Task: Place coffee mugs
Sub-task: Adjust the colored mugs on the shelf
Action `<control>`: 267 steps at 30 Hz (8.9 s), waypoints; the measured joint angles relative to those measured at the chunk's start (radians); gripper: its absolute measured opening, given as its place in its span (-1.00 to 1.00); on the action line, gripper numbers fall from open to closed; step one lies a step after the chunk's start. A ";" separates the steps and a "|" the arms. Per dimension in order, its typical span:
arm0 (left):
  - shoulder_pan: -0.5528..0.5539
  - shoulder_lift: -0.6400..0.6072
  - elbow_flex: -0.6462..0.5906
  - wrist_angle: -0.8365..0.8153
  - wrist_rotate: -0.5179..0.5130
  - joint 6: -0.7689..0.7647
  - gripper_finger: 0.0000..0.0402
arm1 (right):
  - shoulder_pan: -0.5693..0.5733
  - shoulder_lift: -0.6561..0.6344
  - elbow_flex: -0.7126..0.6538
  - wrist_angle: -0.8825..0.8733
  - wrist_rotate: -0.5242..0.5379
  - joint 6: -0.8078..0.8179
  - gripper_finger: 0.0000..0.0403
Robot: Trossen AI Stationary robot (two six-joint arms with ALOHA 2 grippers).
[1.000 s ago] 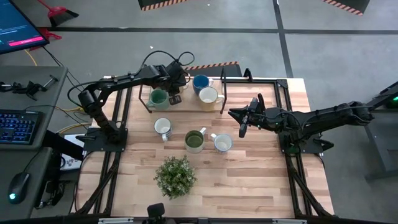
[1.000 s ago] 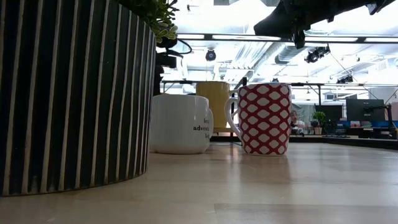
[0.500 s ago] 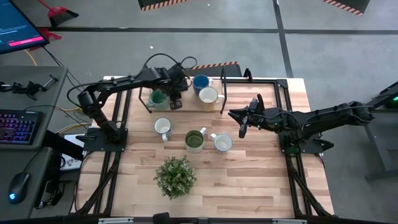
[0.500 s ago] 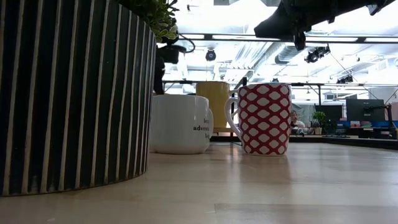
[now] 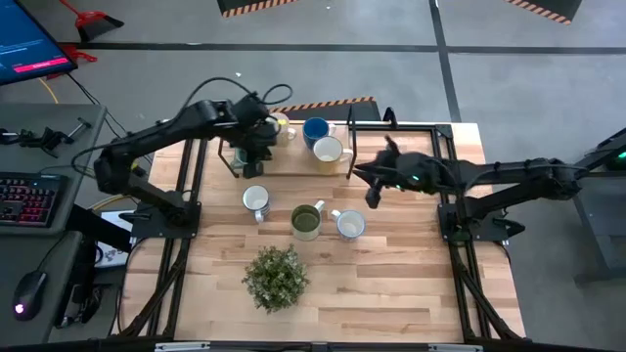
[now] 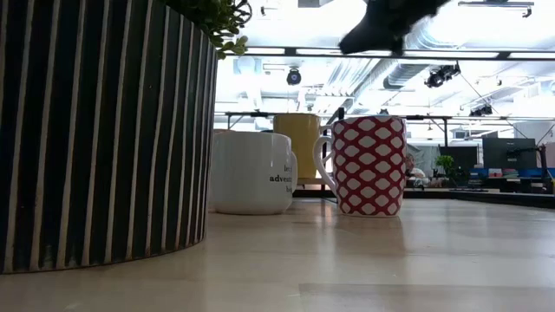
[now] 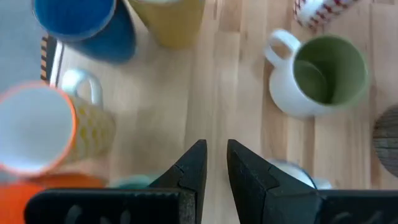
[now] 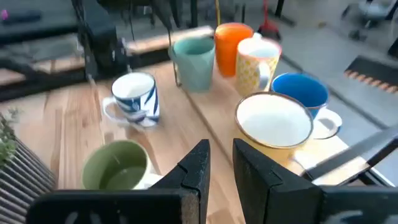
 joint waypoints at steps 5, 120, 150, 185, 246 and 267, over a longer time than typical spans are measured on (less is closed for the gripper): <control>-0.024 -0.092 -0.068 -0.032 -0.010 -0.087 -0.74 | -0.077 0.171 0.224 -0.177 -0.060 -0.056 -0.73; -0.182 -0.215 -0.279 0.070 -0.207 -0.366 -0.74 | -0.523 1.118 1.267 -0.894 -0.336 -0.510 -1.00; -0.182 -0.215 -0.279 0.069 -0.211 -0.366 -0.74 | -0.571 1.101 1.267 -0.824 -0.182 -0.468 -1.00; -0.182 -0.215 -0.279 0.068 -0.236 -0.332 -0.74 | -0.255 0.955 1.268 -1.026 -0.406 -0.310 -1.00; -0.483 -0.615 -0.458 -0.177 -0.353 -0.681 -0.74 | -0.096 1.044 1.266 -1.134 -0.215 -0.136 -1.00; -0.483 -0.616 -0.458 -0.161 -0.398 -0.682 -0.74 | -0.080 0.847 1.115 -1.205 -0.530 -0.362 -1.00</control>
